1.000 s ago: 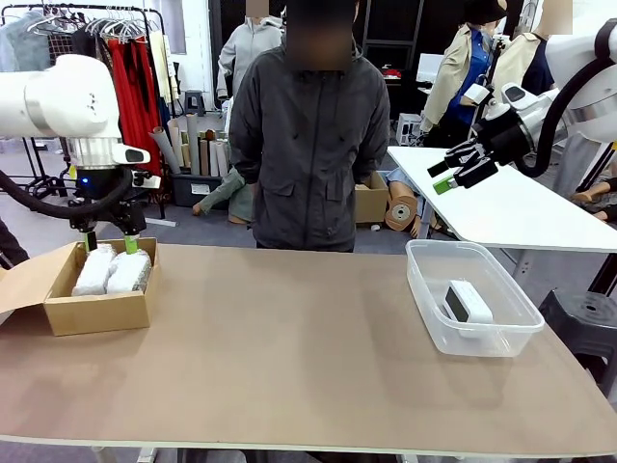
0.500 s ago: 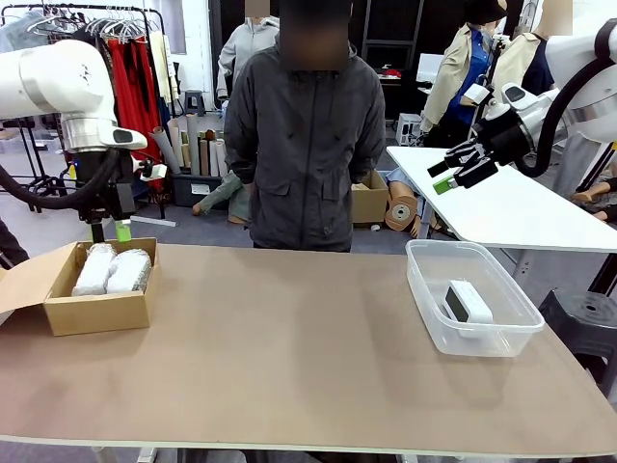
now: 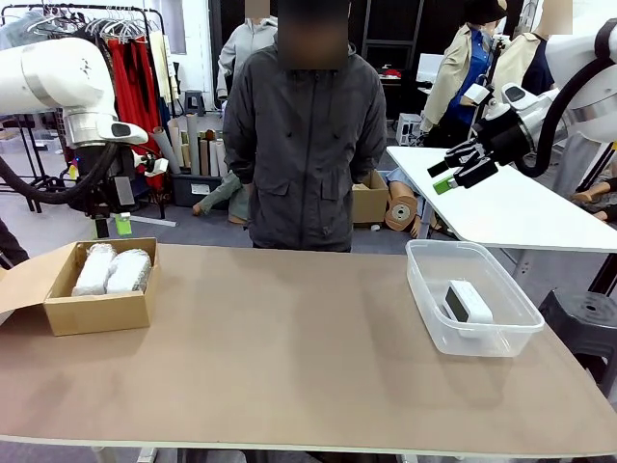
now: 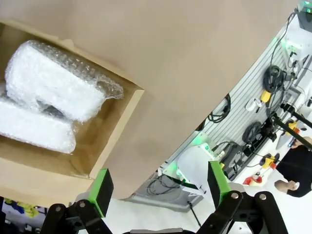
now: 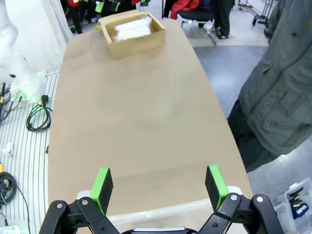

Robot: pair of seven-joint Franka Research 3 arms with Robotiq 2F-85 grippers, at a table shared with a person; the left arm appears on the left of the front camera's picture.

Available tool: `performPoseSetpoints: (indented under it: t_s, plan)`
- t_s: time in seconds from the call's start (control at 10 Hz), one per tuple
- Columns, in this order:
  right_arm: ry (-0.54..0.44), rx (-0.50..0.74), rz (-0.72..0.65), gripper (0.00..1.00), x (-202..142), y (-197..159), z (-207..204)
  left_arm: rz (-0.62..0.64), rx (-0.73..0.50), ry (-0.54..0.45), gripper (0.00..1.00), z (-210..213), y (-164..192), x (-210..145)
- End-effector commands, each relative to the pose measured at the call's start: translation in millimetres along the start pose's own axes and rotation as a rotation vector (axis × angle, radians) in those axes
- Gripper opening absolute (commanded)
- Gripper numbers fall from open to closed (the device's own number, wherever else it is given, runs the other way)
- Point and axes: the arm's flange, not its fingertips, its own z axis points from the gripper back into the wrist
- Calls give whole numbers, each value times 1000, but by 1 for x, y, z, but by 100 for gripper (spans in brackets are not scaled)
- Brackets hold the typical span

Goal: Separate and place wrapped and unwrapped clocks.
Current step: If the picked Digital clock is wrapped, place it in the Package Box ; if not, place it in the Organizing box.

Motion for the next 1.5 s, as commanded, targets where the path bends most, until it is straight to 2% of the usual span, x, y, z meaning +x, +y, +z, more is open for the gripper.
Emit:
performPoseSetpoints:
  t_s: [0.0, 0.1, 0.3, 0.5, 0.7, 0.8, 0.9, 1.0, 1.1, 1.4]
  plan:
    - [0, 0, 6, 100, 1, 0, 1, 3, 3, -4, 100, 1, 1, -1]
    - [0, 0, 6, 100, 1, 0, 1, -65, -15, -87, 100, -3, 8, 2]
    - [0, 0, 6, 100, 1, 0, 1, -241, 46, -216, 100, -7, 8, 4]
    - [0, 0, 6, 100, 1, 0, 1, -387, 15, -278, 100, -10, 0, -6]
    - [0, 0, 6, 100, 1, 0, 1, -578, 44, -408, 100, 9, -18, -16]
    - [0, 0, 6, 100, 1, 0, 1, -611, 56, -474, 100, 16, -32, -18]
    - [0, 0, 6, 100, 1, 0, 1, -678, 131, -560, 100, 26, -51, -20]
    - [0, 0, 6, 100, 1, 0, 1, -701, 220, -667, 100, 32, -69, -20]
    - [0, 0, 6, 100, 1, 0, 1, -703, 269, -729, 100, 39, -77, -21]
    - [0, 0, 6, 100, 1, 0, 1, -804, 256, -834, 100, 52, -90, -29]
